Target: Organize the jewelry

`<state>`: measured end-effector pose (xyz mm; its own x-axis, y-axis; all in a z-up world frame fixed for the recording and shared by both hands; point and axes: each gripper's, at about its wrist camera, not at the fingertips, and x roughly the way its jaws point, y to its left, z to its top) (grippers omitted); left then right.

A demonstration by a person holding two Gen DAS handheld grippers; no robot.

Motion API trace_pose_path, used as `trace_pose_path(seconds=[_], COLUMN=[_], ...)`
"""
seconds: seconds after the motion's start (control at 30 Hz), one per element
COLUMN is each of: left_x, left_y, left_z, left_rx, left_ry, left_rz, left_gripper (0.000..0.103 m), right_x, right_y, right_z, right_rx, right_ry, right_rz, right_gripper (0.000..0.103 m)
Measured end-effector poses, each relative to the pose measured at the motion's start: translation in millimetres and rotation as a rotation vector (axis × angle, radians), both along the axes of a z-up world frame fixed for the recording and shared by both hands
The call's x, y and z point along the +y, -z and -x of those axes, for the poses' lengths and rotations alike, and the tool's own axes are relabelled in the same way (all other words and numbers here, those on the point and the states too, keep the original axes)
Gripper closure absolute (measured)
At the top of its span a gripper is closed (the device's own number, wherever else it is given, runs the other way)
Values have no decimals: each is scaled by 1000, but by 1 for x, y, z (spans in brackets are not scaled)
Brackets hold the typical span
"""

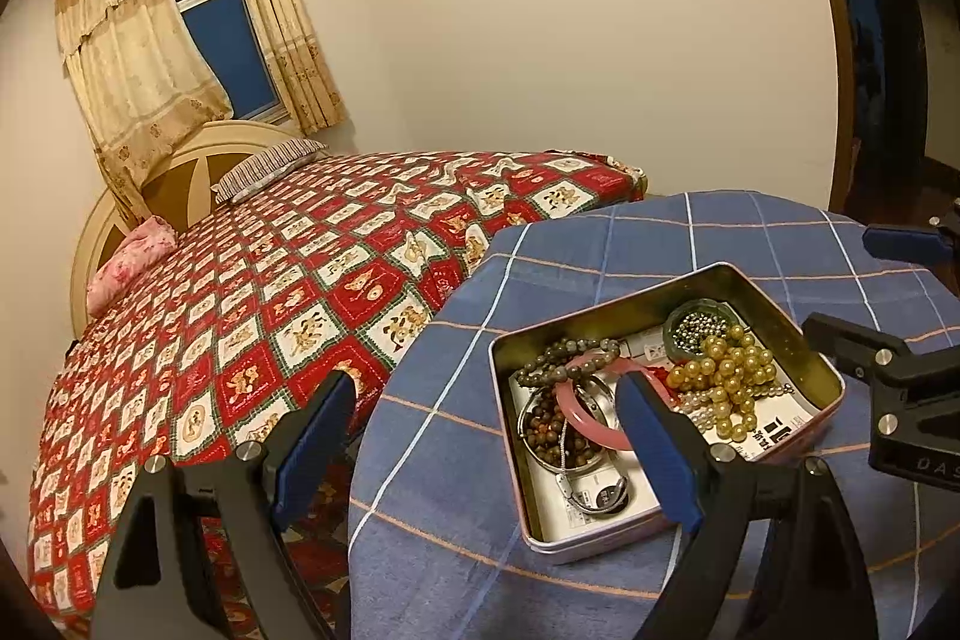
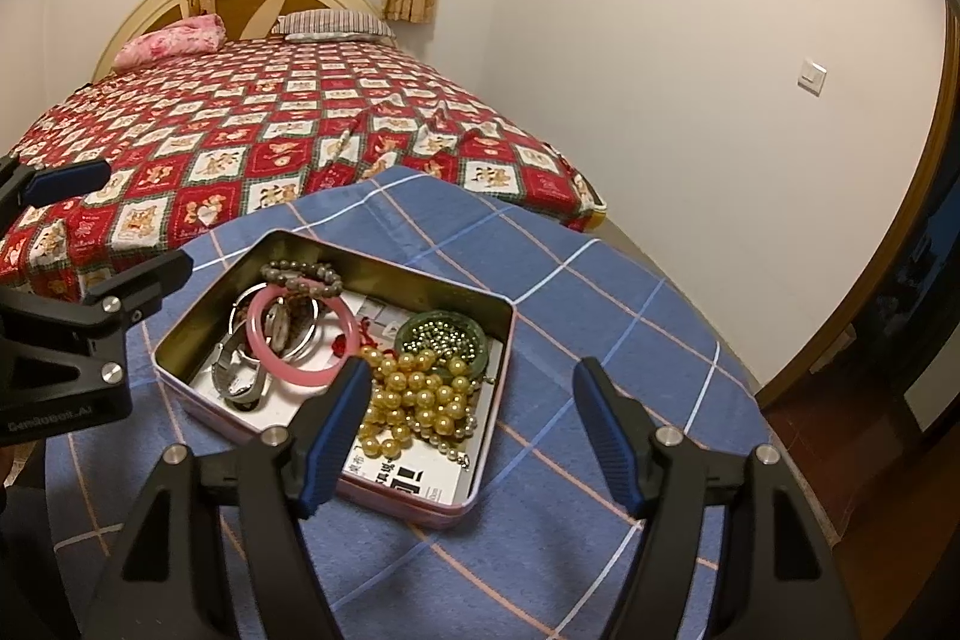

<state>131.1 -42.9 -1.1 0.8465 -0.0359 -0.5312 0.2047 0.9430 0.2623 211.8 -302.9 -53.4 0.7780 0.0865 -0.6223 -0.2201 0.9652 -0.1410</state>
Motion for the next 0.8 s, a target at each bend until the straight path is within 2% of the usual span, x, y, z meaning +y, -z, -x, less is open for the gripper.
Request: trace_pose_path(seconds=[0.3,0.8], left_x=[-1,2], left_y=[3,8], left_z=[-1,-3], left_rx=[-3,-14], left_ry=[-22,-52], left_rz=[-39,-51], left_gripper=[14,14], right_x=[-4,-2], right_y=[-6,-3], right_z=[1,1], right_rx=[-21,-17], right_ry=[9,9], right_rz=[2,6], right_gripper=[31,31])
